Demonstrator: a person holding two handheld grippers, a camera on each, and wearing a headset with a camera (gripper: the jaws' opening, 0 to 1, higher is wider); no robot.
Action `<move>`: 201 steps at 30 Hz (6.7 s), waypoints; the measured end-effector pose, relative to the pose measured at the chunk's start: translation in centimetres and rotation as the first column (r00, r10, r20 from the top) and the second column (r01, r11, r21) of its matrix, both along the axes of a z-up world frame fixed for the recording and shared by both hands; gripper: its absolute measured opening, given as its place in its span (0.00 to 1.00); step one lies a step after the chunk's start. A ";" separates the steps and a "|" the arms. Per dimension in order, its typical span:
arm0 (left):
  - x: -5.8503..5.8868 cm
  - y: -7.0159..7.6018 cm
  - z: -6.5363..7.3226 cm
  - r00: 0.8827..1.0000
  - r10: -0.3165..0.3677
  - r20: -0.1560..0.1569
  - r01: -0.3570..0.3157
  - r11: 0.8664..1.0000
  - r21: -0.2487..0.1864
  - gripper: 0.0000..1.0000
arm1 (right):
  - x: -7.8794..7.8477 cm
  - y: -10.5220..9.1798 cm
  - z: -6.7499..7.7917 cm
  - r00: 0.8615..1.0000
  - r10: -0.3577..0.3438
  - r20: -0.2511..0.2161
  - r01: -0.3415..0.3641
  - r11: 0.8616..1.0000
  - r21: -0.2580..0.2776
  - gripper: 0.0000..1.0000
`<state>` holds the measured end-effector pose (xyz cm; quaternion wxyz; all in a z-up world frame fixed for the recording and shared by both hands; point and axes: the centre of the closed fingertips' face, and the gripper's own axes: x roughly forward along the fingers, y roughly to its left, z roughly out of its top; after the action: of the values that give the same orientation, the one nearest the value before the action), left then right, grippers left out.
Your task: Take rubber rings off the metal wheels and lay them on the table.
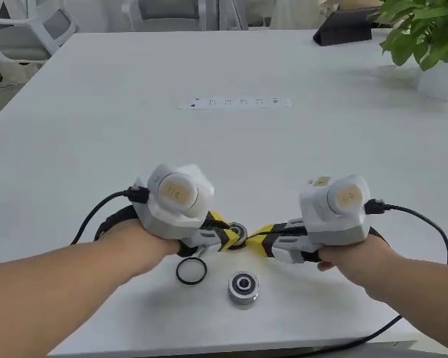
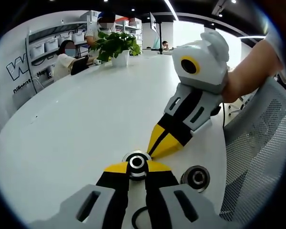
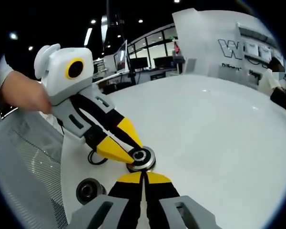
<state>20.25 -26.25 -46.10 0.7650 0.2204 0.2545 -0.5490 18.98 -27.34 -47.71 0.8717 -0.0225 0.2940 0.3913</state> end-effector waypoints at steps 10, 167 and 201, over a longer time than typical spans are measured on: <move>0.0 0.0 0.0 1.000 0.002 0.005 -0.002 1.000 -0.001 0.07 | 0.9 -0.9 0.8 0.987 -0.138 -0.084 0.150 0.977 0.154 0.00; -3.6 8.1 8.1 0.995 0.100 -0.022 -0.102 0.975 -0.199 0.64 | -1.1 4.4 7.0 0.995 0.021 -0.096 0.014 0.938 0.347 0.00; -4.5 11.8 8.5 0.995 0.104 -0.002 -0.103 0.978 -0.180 0.71 | -3.3 7.9 4.6 0.968 0.145 -0.204 -0.076 0.947 0.312 0.00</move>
<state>15.78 -14.42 -37.58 0.8102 0.1389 0.2120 -0.5285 15.63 -19.44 -43.11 0.8026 0.1384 0.3257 0.4802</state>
